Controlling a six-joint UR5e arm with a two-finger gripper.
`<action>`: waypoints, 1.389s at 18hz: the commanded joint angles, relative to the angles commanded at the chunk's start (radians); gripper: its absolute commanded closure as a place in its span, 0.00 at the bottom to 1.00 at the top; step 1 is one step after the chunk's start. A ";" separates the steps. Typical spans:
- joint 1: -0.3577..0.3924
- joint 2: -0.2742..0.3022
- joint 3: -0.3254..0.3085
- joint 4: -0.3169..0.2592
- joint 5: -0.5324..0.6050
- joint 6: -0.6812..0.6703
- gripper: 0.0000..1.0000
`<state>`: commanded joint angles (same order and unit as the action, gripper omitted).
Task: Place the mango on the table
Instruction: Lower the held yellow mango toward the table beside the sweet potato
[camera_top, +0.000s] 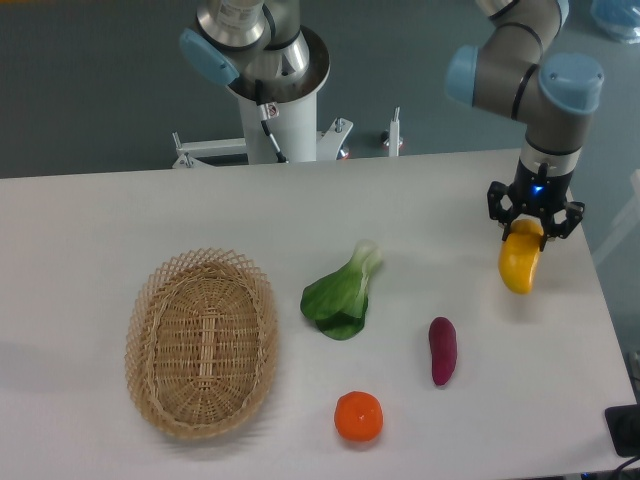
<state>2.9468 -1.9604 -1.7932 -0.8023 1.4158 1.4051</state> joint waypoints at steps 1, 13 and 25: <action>-0.003 -0.003 -0.011 0.000 0.002 -0.002 0.40; -0.015 -0.032 -0.060 -0.002 0.043 0.000 0.36; -0.012 0.020 0.026 -0.001 0.043 0.014 0.00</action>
<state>2.9345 -1.9406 -1.7674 -0.8038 1.4588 1.4189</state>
